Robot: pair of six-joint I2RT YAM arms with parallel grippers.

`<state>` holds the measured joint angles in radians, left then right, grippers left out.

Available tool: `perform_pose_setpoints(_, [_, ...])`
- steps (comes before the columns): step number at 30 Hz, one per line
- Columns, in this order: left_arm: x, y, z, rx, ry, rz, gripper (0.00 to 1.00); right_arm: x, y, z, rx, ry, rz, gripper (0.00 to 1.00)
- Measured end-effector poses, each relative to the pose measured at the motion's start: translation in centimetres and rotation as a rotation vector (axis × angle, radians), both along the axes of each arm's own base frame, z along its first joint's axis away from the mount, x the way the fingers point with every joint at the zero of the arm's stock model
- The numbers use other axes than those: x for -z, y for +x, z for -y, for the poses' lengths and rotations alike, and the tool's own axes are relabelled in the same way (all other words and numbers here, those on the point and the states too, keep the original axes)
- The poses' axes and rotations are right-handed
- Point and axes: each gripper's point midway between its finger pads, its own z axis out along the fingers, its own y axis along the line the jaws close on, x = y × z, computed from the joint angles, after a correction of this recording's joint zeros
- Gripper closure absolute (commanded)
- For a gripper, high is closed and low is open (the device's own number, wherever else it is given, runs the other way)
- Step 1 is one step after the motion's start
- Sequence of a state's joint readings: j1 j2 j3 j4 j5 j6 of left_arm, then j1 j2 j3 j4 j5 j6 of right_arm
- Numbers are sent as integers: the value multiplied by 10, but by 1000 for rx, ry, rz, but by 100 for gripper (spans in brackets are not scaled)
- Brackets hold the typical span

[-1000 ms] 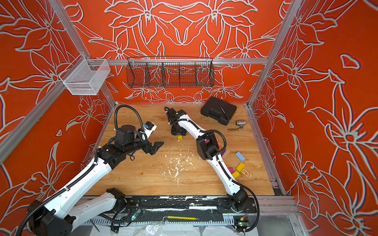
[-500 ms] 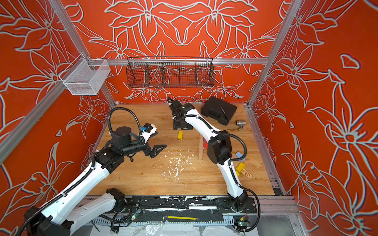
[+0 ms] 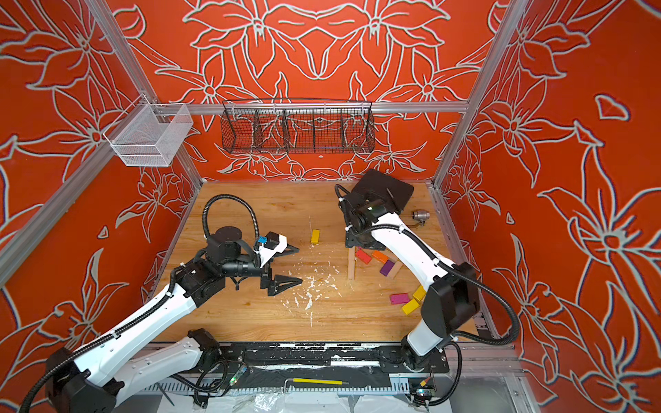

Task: Assemble the letter k with building blocks
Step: Pick up the building block from the center of the board.

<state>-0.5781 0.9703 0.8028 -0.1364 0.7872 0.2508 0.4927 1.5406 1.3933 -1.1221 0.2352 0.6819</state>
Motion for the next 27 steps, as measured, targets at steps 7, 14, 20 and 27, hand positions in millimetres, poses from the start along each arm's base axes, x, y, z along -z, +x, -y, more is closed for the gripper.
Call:
perform_pose_setpoints(7, [12,-19,17,86,55,-14,3,30,-56,71,209,-3,-50,22])
perform_pose_setpoints(14, [20,-19,17,81,85,-26,3,62,-104,111,397,37,-108,30])
perform_pose_setpoints(20, [22,-17,16,72,97,-22,3,86,-124,122,549,93,-140,45])
perform_pose_setpoints(27, [24,-16,15,63,108,-16,3,114,-144,128,686,123,-167,55])
